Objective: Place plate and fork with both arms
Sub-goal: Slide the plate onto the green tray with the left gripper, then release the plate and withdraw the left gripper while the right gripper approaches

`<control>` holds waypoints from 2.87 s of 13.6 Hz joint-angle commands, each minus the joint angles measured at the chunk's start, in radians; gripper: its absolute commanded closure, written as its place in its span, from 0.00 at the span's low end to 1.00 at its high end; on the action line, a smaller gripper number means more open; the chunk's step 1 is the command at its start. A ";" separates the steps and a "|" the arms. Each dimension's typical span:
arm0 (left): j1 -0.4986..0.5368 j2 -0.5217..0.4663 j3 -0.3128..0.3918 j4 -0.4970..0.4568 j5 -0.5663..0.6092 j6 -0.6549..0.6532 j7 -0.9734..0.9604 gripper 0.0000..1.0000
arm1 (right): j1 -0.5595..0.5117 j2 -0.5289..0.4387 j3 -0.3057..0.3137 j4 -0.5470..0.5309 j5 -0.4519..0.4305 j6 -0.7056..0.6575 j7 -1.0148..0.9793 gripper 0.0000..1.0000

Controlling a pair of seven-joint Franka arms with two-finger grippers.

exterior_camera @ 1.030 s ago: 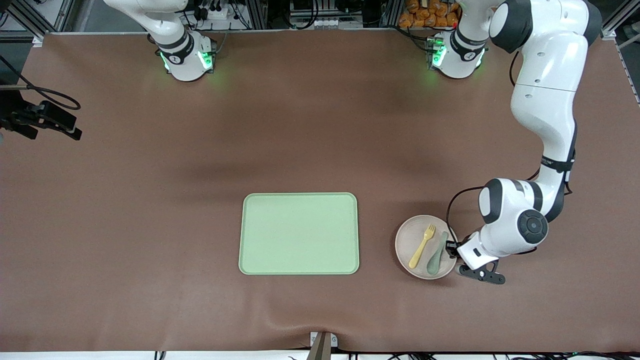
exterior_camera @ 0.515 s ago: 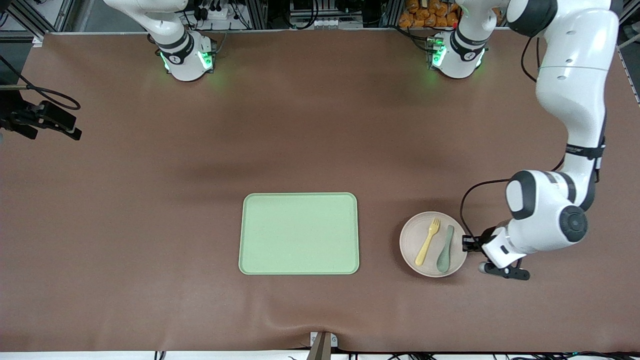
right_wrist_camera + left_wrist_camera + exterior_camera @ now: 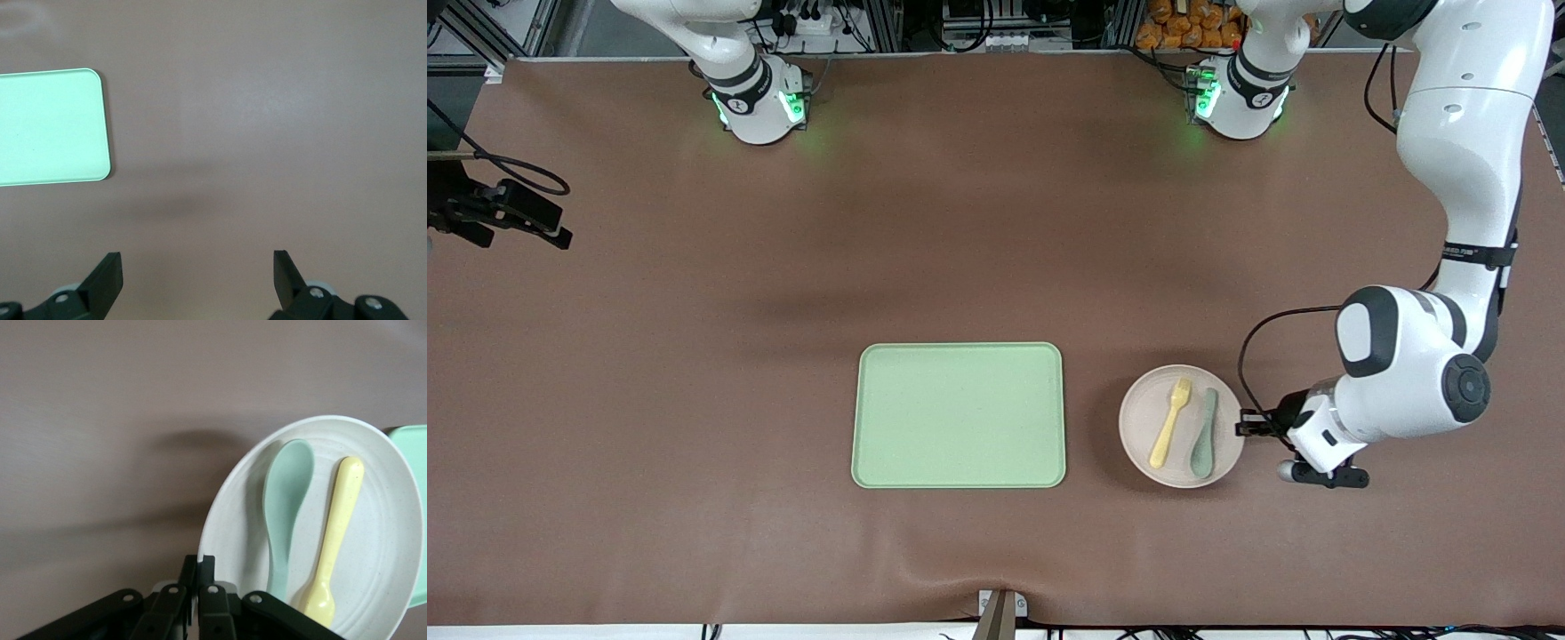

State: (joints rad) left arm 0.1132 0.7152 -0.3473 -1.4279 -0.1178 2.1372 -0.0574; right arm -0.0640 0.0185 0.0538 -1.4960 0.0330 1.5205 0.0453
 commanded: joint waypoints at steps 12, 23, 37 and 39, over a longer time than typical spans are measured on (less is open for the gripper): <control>-0.548 0.133 0.137 0.079 -0.008 0.326 -0.738 1.00 | -0.013 0.006 0.008 0.014 0.001 -0.011 -0.012 0.00; -0.624 0.184 0.192 0.080 -0.008 0.366 -0.682 1.00 | -0.013 0.006 0.008 0.013 0.001 -0.011 -0.010 0.00; -0.442 -0.103 0.195 0.020 -0.002 -0.029 -0.572 0.00 | 0.053 0.038 0.015 0.013 0.103 0.004 -0.010 0.00; -0.356 -0.161 0.197 -0.012 -0.002 -0.120 -0.517 0.00 | 0.117 0.066 0.015 0.017 0.105 0.019 -0.005 0.00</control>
State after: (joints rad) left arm -0.3130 0.6321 -0.1441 -1.3589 -0.1177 2.0756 -0.6259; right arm -0.0034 0.0456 0.0709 -1.4974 0.1185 1.5272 0.0383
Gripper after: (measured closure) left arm 0.000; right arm 0.000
